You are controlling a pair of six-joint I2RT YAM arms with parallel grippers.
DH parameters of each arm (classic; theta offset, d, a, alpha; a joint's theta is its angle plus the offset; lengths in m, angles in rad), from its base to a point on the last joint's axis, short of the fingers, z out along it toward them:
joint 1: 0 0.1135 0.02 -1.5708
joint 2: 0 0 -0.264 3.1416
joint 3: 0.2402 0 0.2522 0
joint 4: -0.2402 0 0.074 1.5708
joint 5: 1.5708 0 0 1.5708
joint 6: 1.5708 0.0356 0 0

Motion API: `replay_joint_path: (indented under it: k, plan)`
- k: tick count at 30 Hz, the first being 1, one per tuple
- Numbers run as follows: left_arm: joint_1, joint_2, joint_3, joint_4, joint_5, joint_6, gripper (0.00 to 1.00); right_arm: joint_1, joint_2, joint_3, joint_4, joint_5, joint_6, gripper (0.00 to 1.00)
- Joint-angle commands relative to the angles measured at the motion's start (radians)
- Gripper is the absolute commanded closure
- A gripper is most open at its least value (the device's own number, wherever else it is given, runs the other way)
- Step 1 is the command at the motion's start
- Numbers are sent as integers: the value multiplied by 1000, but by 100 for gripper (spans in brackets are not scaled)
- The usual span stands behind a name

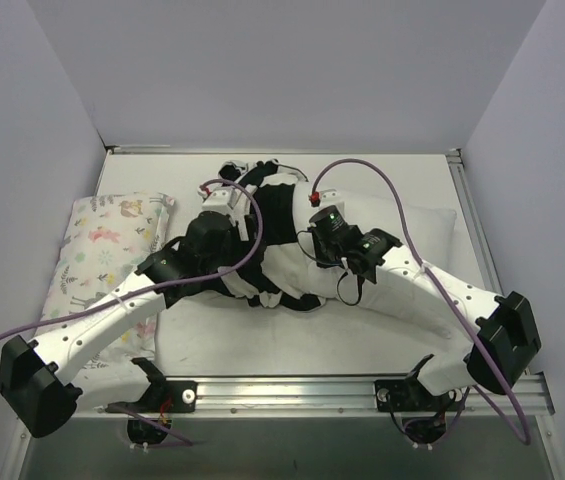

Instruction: Remove the pillowcase from the pillow

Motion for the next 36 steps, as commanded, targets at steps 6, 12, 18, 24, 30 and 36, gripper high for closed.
replay_joint_path:
  k: [6,12,18,24,30,36]
  plan:
    - [-134,140,19,-14,-205,-61,15,-7,-68,95,-60,48,16,100]
    - [-87,119,103,-114,-322,-39,83,-72,-109,261,-173,91,-11,100]
    - [107,24,110,-200,-379,-35,100,-210,-192,257,-206,66,-7,100]
    - [312,-15,56,-171,-285,-45,100,-333,-281,226,-217,-12,9,100]
    - [378,89,62,-118,-195,-64,100,-365,-336,228,-243,-30,16,100]
    - [377,148,47,-52,-109,-79,100,-384,-370,258,-260,-43,13,100]
